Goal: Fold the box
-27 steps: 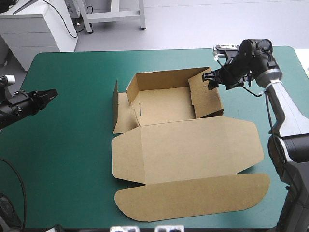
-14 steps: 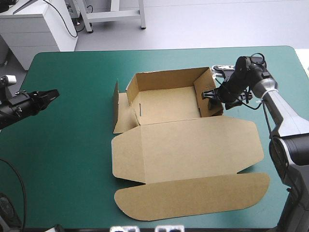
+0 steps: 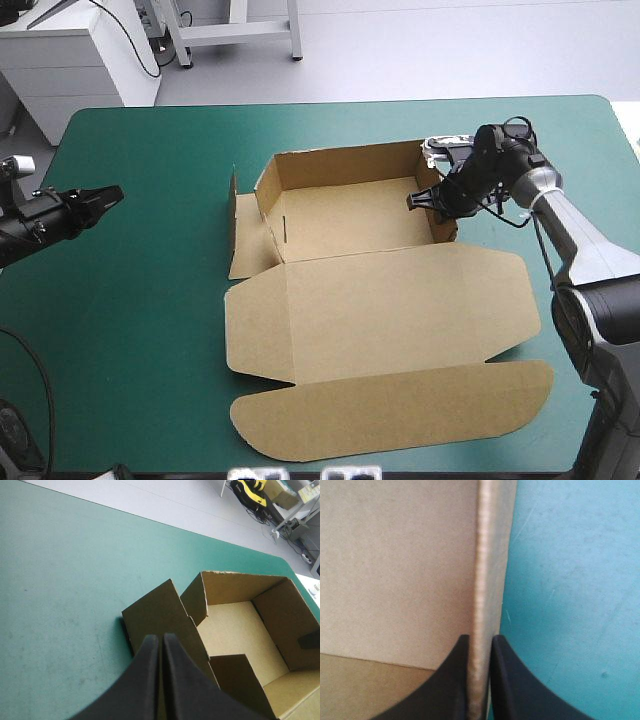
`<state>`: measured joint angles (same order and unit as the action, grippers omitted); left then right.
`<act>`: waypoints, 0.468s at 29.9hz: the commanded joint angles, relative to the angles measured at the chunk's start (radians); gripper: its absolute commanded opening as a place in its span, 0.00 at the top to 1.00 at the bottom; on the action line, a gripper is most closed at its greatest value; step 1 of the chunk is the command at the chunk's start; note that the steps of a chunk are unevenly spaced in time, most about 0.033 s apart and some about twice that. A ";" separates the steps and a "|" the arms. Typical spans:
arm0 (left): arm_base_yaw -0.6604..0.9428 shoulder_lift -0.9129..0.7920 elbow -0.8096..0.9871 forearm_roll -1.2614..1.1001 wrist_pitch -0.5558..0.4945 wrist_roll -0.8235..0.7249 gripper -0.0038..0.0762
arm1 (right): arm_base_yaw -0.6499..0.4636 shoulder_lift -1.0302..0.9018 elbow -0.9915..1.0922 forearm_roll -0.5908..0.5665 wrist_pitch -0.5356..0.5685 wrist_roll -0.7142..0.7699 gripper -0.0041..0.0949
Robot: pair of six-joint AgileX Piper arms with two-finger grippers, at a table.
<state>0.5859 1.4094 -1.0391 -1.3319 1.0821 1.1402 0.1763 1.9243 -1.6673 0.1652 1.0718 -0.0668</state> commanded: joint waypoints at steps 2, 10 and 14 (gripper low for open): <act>-0.002 -0.029 -0.023 -0.064 0.018 -0.008 0.94 | -0.004 -0.056 -0.028 -0.025 0.043 -0.057 0.96; -0.004 -0.019 -0.023 -0.076 -0.038 -0.050 0.94 | -0.074 -0.116 -0.197 0.016 0.179 -0.121 0.98; -0.014 0.041 -0.023 -0.076 -0.028 -0.063 0.94 | -0.101 -0.214 -0.214 0.076 0.179 -0.139 0.98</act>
<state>0.5847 1.4427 -1.0391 -1.3351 1.0411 1.0977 0.0935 1.8322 -1.8352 0.1646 1.2254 -0.1866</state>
